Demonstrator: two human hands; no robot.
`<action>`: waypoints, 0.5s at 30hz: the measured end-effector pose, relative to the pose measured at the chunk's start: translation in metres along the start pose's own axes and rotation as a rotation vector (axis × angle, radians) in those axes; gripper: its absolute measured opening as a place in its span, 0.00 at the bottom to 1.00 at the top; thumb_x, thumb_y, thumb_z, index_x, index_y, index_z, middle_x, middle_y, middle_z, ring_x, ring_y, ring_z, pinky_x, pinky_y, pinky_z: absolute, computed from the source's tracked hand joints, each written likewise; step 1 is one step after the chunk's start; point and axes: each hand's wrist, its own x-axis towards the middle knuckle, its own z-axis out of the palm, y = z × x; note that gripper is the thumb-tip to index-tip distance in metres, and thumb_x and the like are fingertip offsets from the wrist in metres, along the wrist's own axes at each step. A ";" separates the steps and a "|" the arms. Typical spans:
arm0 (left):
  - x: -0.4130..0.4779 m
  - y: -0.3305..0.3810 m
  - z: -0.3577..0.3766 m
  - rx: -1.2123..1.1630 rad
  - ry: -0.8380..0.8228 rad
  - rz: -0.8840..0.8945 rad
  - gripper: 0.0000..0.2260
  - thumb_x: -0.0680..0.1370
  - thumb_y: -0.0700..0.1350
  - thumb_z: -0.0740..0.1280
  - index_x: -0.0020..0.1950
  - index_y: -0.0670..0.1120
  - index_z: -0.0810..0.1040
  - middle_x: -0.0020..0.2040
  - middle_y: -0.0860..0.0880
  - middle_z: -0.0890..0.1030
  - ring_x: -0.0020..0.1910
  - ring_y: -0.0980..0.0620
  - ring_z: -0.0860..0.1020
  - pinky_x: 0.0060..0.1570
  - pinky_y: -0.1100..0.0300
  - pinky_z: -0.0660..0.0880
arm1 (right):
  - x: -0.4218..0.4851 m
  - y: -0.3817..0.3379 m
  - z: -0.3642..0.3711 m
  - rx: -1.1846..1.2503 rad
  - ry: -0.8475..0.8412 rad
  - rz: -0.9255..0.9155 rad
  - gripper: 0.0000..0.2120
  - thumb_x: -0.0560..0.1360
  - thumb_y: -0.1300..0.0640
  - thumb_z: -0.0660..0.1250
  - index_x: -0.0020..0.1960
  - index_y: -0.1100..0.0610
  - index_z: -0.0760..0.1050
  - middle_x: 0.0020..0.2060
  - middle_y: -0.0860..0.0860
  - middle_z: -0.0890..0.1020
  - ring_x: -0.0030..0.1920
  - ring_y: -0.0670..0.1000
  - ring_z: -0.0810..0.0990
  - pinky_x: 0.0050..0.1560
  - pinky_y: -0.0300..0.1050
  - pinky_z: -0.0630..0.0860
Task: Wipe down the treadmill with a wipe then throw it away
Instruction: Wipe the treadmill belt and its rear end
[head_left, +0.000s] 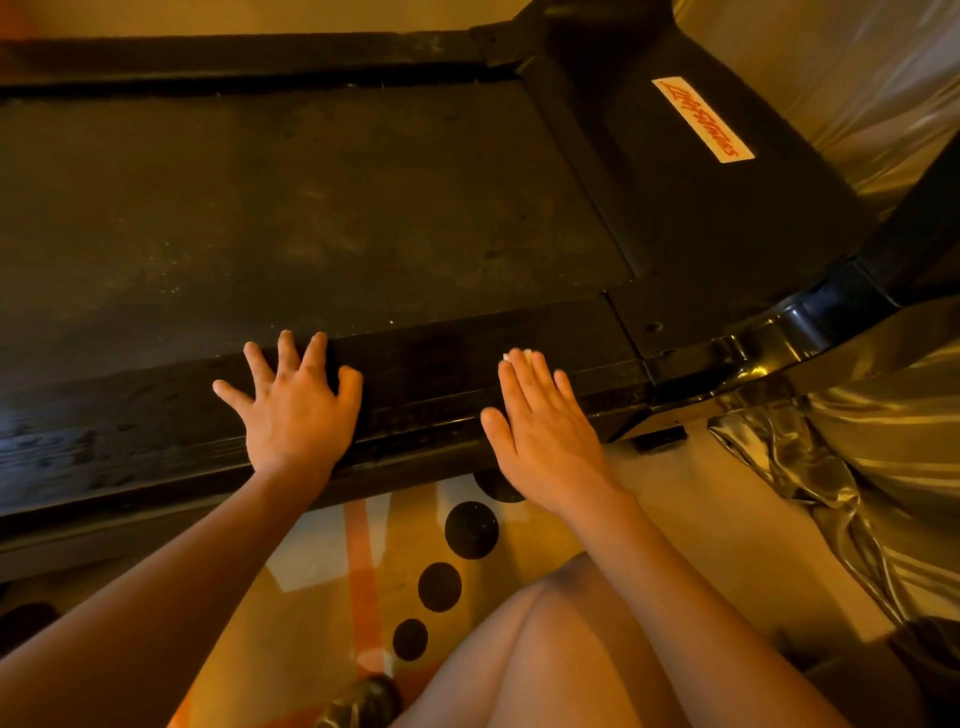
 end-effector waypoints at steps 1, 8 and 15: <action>0.000 0.000 0.000 0.001 0.003 0.001 0.27 0.84 0.61 0.51 0.82 0.53 0.57 0.83 0.44 0.55 0.82 0.36 0.45 0.73 0.25 0.43 | -0.001 0.002 0.001 -0.012 -0.016 0.006 0.31 0.86 0.40 0.38 0.83 0.53 0.37 0.82 0.49 0.38 0.81 0.48 0.33 0.78 0.48 0.32; -0.001 0.000 0.001 0.004 0.005 0.014 0.27 0.84 0.61 0.51 0.83 0.55 0.56 0.84 0.43 0.54 0.82 0.36 0.45 0.73 0.26 0.42 | 0.071 0.003 -0.014 0.024 -0.011 0.066 0.30 0.86 0.41 0.40 0.84 0.54 0.41 0.83 0.51 0.42 0.82 0.51 0.37 0.81 0.53 0.37; -0.004 0.000 -0.001 -0.008 0.005 0.016 0.27 0.85 0.60 0.51 0.83 0.56 0.56 0.84 0.43 0.53 0.82 0.36 0.44 0.74 0.26 0.42 | 0.005 0.002 -0.002 -0.010 -0.007 0.069 0.30 0.85 0.41 0.37 0.83 0.51 0.38 0.83 0.48 0.39 0.81 0.48 0.34 0.78 0.50 0.32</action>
